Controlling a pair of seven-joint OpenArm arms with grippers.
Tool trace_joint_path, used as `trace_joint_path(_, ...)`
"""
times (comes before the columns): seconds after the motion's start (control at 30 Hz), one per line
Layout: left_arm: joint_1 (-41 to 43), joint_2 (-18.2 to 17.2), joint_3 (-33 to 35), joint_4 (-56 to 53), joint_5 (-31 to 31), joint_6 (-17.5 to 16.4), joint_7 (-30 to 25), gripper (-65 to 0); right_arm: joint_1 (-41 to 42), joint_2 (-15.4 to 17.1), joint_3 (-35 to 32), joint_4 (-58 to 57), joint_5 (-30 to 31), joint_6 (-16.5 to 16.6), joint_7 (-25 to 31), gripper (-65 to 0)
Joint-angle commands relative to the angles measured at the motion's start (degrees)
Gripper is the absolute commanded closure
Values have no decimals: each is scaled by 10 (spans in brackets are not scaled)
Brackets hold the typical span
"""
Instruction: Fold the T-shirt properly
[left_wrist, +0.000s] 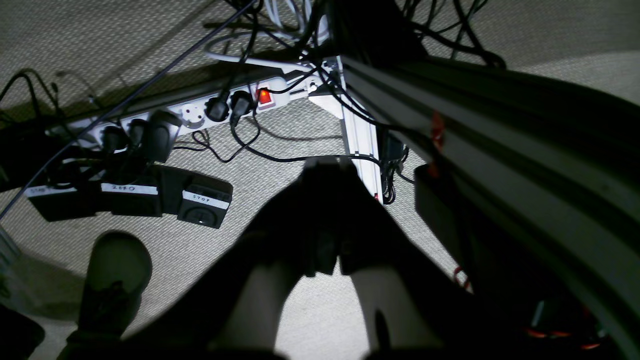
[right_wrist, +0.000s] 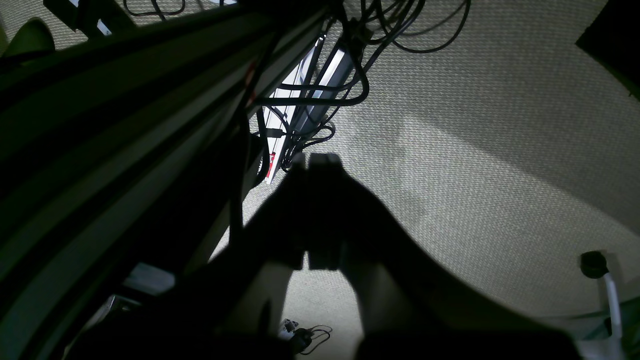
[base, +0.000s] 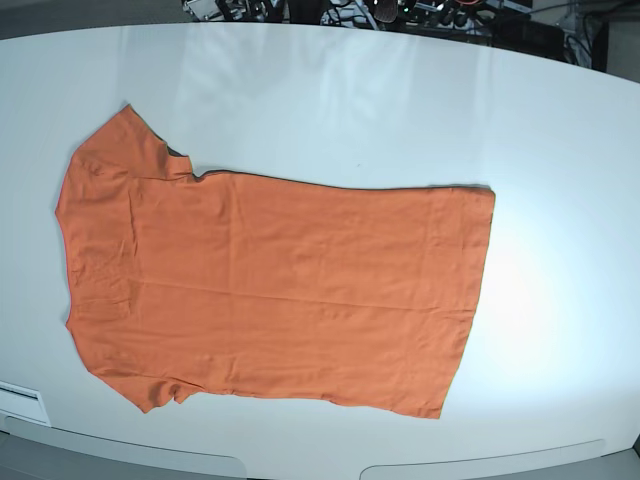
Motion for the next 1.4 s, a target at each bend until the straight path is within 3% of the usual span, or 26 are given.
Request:
trace_joint_path(0.0, 1, 0, 0, 4, 2, -1, -4, 0, 6, 1, 2, 7, 3, 5, -1, 0)
trace_joint_path(0.3, 8, 0, 0, 21, 2, -1, 1, 0, 6, 1, 2, 10, -1, 6, -2, 0)
trace_joint_path(0.47, 12, 0, 0, 43, 9, -1, 17, 0, 6, 1, 2, 20, -44, 5, -7, 0)
trace_joint_path(0.7, 26, 0, 0, 70, 58, -1, 108, 0, -5, 2, 2, 20, -43, 5, -96, 0)
trace_joint_path(0.83, 74, -12, 0, 118, 59, -1, 123, 0, -54, 2, 2, 48, -43, 6, -108, 0)
trace_joint_path(0.97, 142, -46, 1, 211, 59, -1, 148, 0, -139, 2, 2, 128, -43, 8, -126, 0)
trace_joint_path(1.1, 220, -99, 1, 333, 54, -3, 174, 0, -232, 9, 2, 253, -43, 20, -187, 0)
trace_joint_path(1.23, 304, -183, 1, 472, 44, -3, 174, 0, -325, 36, 2, 412, -43, 9, -252, 0)
trace_joint_path(1.37, 386, -273, 0, 617, 47, 12, 174, 0, -427, 89, 2, 590, -44, -29, -259, 0)
